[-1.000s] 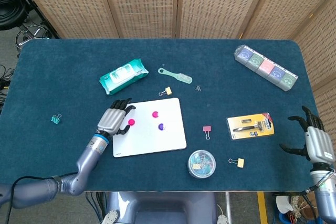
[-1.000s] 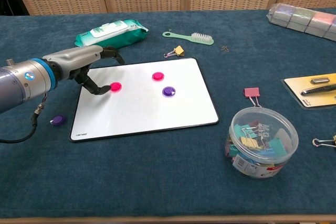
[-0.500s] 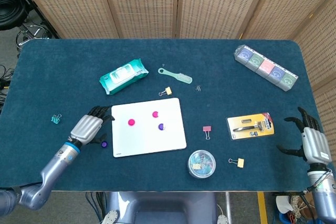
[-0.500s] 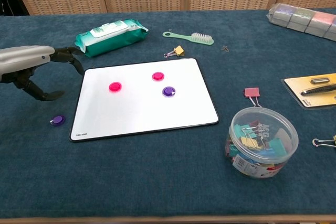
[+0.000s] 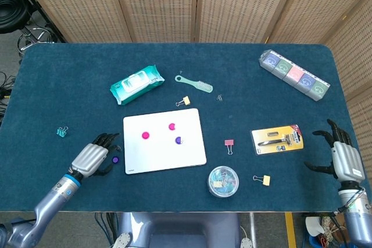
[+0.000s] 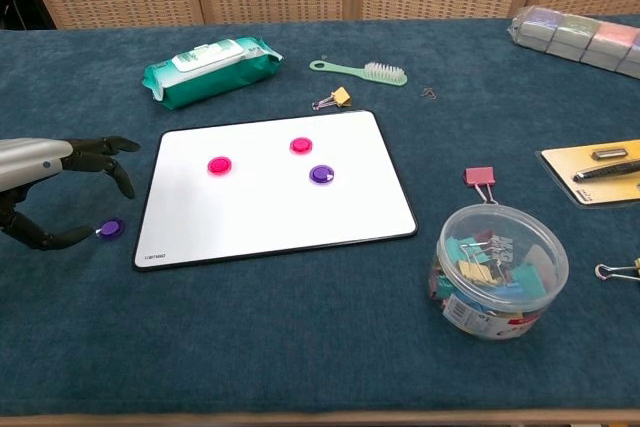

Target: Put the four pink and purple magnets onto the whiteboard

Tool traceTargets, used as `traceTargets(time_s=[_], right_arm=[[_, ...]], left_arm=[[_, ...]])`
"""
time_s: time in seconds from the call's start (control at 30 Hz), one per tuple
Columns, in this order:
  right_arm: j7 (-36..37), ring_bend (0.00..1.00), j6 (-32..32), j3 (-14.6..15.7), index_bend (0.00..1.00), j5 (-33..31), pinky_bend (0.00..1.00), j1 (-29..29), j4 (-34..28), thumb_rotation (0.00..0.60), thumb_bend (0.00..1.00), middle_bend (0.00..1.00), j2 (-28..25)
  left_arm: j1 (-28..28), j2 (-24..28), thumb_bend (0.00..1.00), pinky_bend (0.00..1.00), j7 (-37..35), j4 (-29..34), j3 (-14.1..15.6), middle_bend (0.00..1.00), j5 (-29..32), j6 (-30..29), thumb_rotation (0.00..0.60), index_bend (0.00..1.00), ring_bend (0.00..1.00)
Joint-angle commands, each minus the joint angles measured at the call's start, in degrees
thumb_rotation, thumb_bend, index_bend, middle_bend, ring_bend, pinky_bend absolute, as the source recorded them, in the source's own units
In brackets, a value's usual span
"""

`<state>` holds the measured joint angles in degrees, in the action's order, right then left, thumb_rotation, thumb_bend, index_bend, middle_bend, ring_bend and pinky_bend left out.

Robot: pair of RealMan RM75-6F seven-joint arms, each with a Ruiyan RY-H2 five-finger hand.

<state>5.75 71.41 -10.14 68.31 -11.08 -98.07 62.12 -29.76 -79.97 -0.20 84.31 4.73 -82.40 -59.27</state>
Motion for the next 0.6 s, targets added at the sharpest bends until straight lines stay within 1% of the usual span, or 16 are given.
traceTargets(time_s=[0.03,0.33,0.6], right_arm=[[0.1,0.00,-0.1,0.0,0.27,0.0,0.00,0.0,0.0,0.600,0.05,0.00,-0.1],[0.9,0.00,-0.3,0.0,0.27,0.1,0.00,0.1,-0.2,0.600,0.05,0.00,-0.5],[0.9,0.00,-0.3,0.0,0.27,0.0,0.00,0.1,-0.2,0.600,0.05,0.00,-0.6]], left_arm=[[1.1,-0.8,0.40,0.00,0.9,-0.3,0.3,0.00,-0.1,-0.9,0.600,0.34,0.00],[3.1,-2.7,0.41,0.00,2.4,-1.5,-1.3,0.00,1.5,-3.1,0.600,0.37,0.00],[3.3,-3.5,0.41,0.00,3.3,-2.4,-1.4,0.00,2.2,-1.4,0.600,0.37,0.00]])
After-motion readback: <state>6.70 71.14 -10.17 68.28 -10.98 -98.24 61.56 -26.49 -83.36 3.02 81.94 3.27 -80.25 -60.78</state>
